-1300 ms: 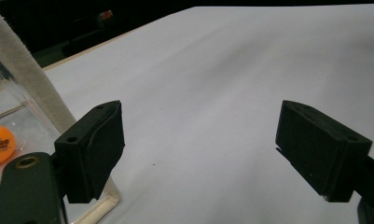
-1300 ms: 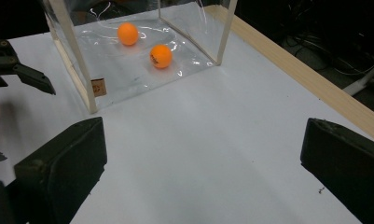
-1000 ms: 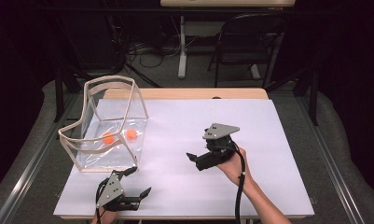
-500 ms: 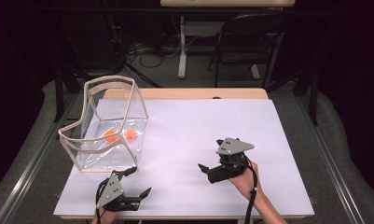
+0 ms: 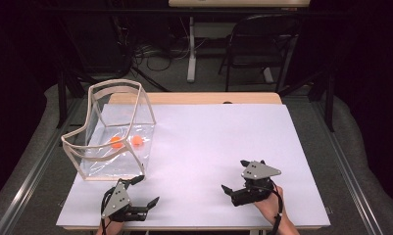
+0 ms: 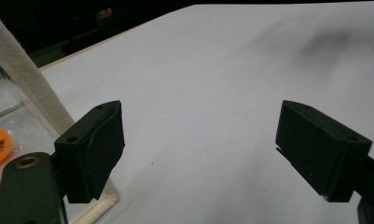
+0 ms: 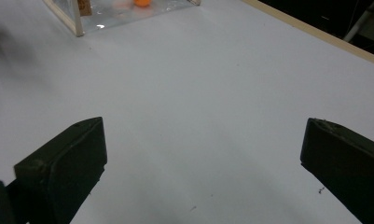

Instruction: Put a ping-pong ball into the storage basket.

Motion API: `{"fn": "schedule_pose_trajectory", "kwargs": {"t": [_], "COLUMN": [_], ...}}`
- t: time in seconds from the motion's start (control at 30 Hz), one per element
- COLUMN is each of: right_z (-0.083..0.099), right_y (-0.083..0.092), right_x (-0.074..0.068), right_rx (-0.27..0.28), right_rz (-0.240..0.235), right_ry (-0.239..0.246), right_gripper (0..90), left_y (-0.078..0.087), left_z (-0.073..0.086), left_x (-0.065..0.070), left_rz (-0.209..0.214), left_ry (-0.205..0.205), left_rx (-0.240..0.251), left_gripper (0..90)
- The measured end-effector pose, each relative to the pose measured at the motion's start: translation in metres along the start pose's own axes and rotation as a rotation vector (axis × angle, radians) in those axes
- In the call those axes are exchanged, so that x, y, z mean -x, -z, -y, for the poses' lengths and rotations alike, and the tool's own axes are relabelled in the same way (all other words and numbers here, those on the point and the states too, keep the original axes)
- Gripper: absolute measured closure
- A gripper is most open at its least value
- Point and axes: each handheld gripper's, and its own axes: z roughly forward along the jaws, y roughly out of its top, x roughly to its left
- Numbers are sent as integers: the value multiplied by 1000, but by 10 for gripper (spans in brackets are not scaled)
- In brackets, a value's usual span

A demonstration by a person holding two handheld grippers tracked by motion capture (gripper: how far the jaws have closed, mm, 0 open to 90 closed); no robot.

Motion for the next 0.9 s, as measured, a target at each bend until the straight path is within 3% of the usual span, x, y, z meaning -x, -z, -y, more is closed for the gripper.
{"fn": "schedule_pose_trajectory", "kwargs": {"t": [0.5, 0.9], "right_z": [40, 53], "right_y": [14, 25], "right_x": [-7, -14], "right_rx": [52, 85], "right_rz": [42, 93], "right_ry": [19, 48], "right_gripper": [0, 0], "left_y": [1, 1], "left_z": [0, 1], "left_x": [1, 1], "left_rz": [-3, 4], "left_ry": [-1, -5], "left_rx": [-4, -8], "left_gripper": [155, 155]}}
